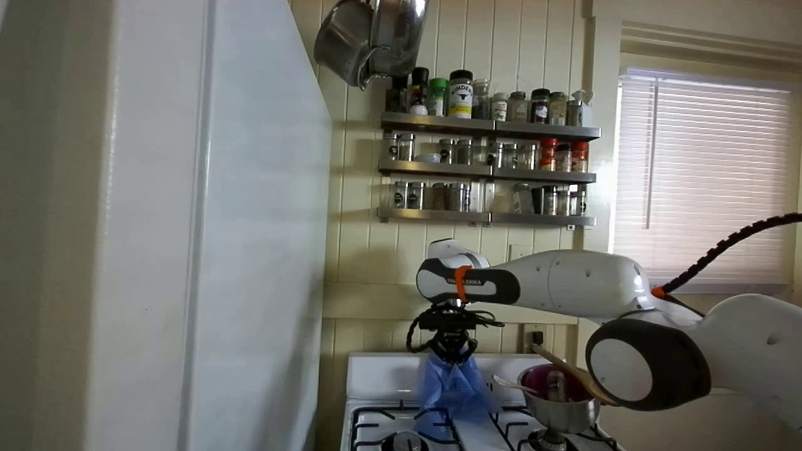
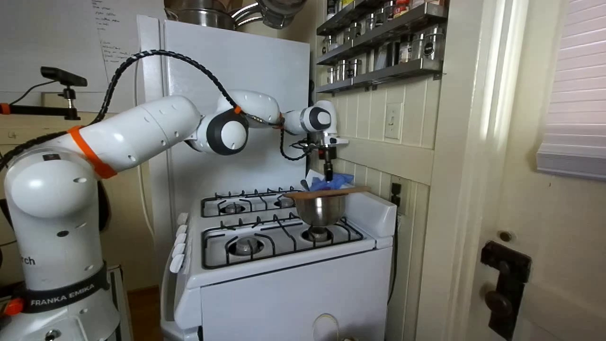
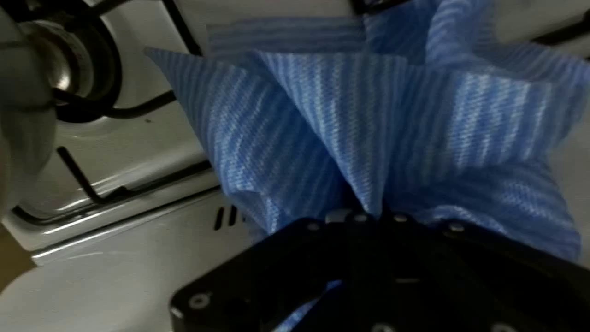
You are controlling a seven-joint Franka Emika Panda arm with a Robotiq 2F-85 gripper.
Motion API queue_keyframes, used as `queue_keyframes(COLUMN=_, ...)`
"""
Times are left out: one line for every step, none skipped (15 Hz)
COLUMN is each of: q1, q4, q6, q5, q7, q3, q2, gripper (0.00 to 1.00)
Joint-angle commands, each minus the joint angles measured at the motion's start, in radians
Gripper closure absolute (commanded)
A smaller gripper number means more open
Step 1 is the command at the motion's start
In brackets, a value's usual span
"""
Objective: Use the blue fabric to wipe the stove.
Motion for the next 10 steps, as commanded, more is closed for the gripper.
queue_keyframes(q1=-0.025, q4=-0.073, q6=-0.017, q5=-0.021, q7=0.114, q3=-0.052, q2=-0.039, gripper=1.00)
queue_keyframes(q1=-0.024, q4=-0.081, q6=-0.030, q5=-0.023, q7=0.121, q3=-0.058, q2=-0.044, gripper=1.00)
queue_keyframes(q1=-0.022, q4=-0.089, q6=-0.031, q5=-0.021, q7=0.104, q3=-0.057, q2=-0.049, gripper=1.00)
queue_keyframes(q1=-0.020, q4=-0.091, q6=-0.022, q5=-0.011, q7=0.071, q3=-0.044, q2=-0.052, gripper=1.00)
queue_keyframes(q1=-0.014, q4=-0.092, q6=-0.014, q5=-0.010, q7=0.045, q3=-0.035, q2=-0.055, gripper=1.00)
queue_keyframes(q1=-0.005, q4=-0.086, q6=-0.001, q5=-0.009, q7=0.014, q3=-0.026, q2=-0.055, gripper=1.00)
queue_keyframes(q1=0.003, q4=-0.080, q6=0.015, q5=-0.007, q7=-0.018, q3=-0.015, q2=-0.056, gripper=1.00)
queue_keyframes(q1=0.014, q4=-0.077, q6=0.032, q5=-0.008, q7=-0.049, q3=-0.007, q2=-0.059, gripper=1.00)
queue_keyframes(q1=0.027, q4=-0.073, q6=0.061, q5=-0.010, q7=-0.087, q3=0.003, q2=-0.059, gripper=1.00)
queue_keyframes(q1=0.037, q4=-0.071, q6=0.082, q5=-0.006, q7=-0.118, q3=0.014, q2=-0.063, gripper=1.00)
